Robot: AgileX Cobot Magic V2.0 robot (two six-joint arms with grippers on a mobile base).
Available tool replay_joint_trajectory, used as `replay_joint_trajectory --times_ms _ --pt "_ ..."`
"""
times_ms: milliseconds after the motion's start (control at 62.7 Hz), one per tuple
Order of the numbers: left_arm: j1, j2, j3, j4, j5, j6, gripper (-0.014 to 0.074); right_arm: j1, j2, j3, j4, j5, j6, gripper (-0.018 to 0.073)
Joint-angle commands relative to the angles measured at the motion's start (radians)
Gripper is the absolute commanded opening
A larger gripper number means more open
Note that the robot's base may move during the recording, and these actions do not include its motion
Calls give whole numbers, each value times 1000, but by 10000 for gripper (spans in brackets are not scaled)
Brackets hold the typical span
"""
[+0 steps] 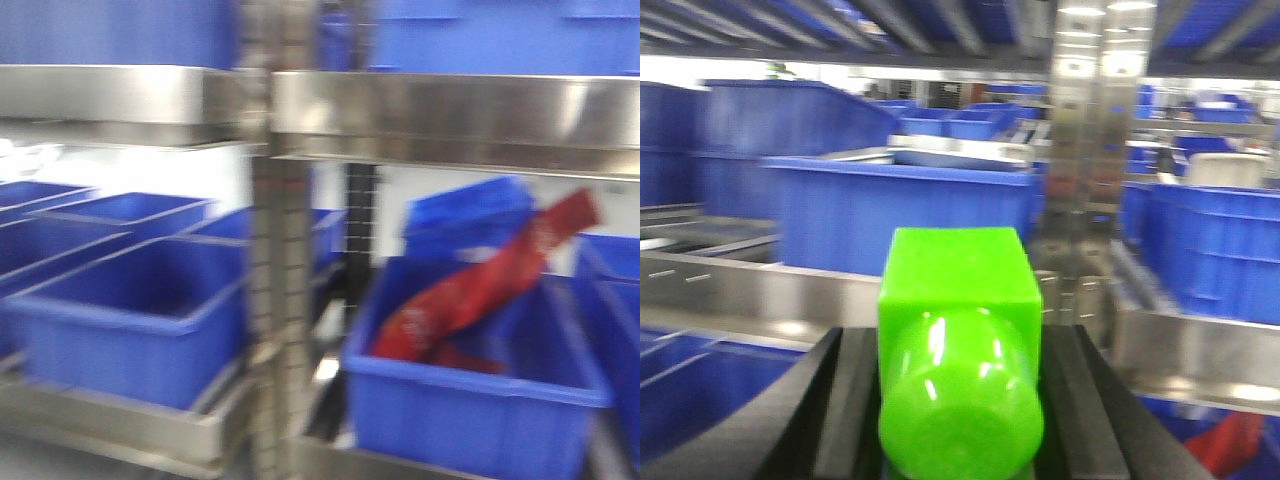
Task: Grab block from conveyor and place in blue bin
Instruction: 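Drive the base away from the conveyor toward the blue bin shelf, then stop at the shelf and hold both blocks above a blue bin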
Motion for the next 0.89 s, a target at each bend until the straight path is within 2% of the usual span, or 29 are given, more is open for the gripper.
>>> replay_joint_trajectory --times_ms 0,877 --pt "-3 -2 -1 -6 -25 -1 -111 -2 -3 5 -3 -16 -4 -162" --pt "-3 -2 -1 -6 -25 -1 -111 -2 -3 5 -3 -16 -4 -162"
